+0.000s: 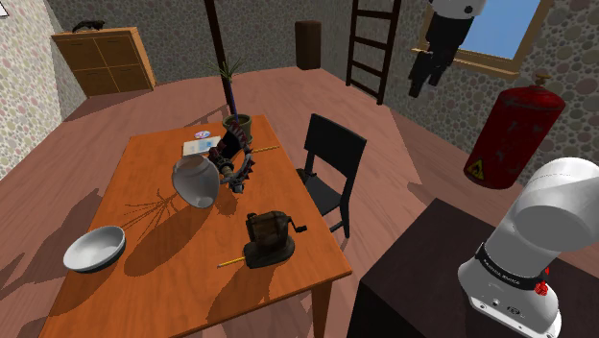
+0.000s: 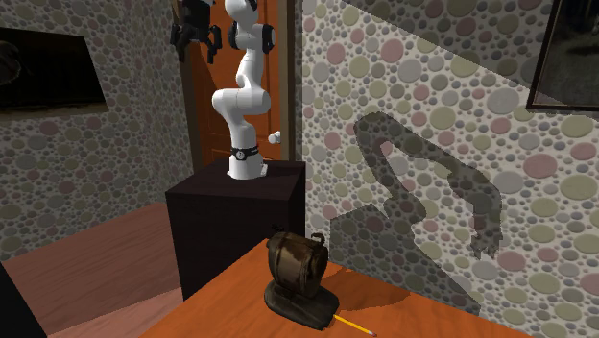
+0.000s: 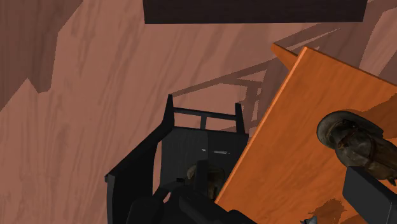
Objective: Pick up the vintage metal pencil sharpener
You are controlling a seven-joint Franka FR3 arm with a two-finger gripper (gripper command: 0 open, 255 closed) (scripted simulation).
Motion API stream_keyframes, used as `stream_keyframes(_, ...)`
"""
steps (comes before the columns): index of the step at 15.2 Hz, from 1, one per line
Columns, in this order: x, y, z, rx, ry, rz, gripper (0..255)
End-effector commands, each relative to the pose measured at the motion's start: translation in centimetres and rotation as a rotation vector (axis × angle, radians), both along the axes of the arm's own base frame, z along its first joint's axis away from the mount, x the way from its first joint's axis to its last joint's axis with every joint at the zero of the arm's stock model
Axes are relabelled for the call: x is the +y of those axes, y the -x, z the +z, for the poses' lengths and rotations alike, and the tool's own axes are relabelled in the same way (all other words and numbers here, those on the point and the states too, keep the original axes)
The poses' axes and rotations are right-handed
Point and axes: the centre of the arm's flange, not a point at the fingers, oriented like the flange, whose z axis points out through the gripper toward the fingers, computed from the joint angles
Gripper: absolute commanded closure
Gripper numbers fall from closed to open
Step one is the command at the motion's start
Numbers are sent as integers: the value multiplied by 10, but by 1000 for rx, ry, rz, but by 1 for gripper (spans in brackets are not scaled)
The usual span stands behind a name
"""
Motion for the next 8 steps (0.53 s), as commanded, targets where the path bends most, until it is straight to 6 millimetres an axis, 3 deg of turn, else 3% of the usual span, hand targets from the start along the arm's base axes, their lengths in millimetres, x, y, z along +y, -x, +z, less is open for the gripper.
stream_keyframes(1,0,0,0,0,0,0,0)
stream_keyframes(8,44,-54,-66,57,-4,43,0)
